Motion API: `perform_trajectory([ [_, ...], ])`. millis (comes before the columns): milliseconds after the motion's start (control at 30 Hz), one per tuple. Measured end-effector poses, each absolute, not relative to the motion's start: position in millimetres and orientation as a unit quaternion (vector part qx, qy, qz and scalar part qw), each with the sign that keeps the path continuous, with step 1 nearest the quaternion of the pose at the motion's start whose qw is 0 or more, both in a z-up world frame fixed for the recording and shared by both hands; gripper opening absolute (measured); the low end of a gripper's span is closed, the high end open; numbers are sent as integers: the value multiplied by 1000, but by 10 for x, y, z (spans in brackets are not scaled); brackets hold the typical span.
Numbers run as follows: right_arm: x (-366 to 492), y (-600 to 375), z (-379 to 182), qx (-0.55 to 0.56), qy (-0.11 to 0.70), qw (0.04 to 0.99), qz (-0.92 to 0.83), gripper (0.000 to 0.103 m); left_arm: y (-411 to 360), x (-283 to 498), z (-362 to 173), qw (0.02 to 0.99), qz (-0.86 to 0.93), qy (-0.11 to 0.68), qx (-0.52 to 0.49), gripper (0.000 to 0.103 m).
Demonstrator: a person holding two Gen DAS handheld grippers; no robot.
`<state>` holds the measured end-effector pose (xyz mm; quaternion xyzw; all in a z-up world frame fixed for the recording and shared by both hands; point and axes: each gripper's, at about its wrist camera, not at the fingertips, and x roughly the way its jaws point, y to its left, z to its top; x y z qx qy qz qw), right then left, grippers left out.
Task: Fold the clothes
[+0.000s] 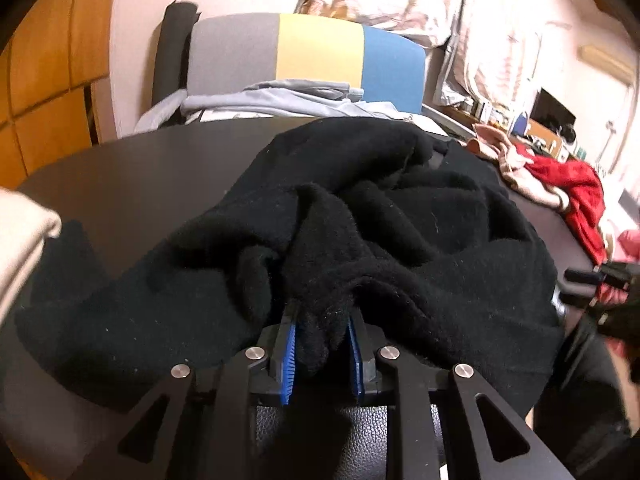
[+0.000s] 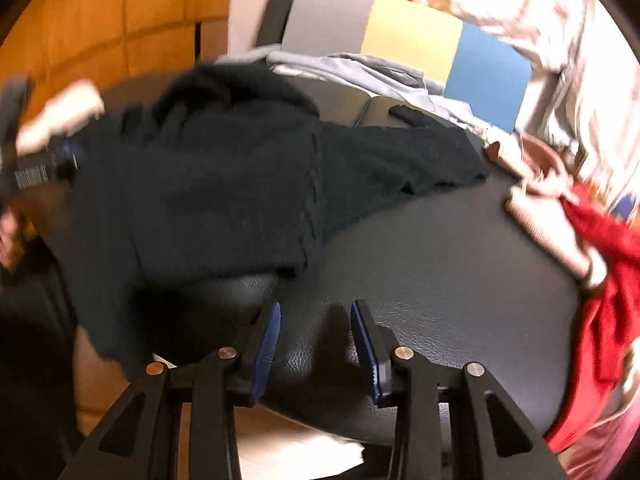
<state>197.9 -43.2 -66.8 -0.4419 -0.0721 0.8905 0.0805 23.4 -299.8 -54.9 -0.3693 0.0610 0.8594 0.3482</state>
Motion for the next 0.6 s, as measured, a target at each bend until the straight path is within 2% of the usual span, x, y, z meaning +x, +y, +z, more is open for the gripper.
perform_trajectory([
  [133,1855,-624,-746,-407,-129,83,900,37,-3019,193,-560,344,858,53,-379,30],
  [467,1747,-840,-873,-334,-288,86,893,37,-2816,383,-528,333,867,163,-334,32],
  [600,1788,-910,-857,-309,-337,73,886,37,-2821,312,-492,356,853,171,-341,33],
])
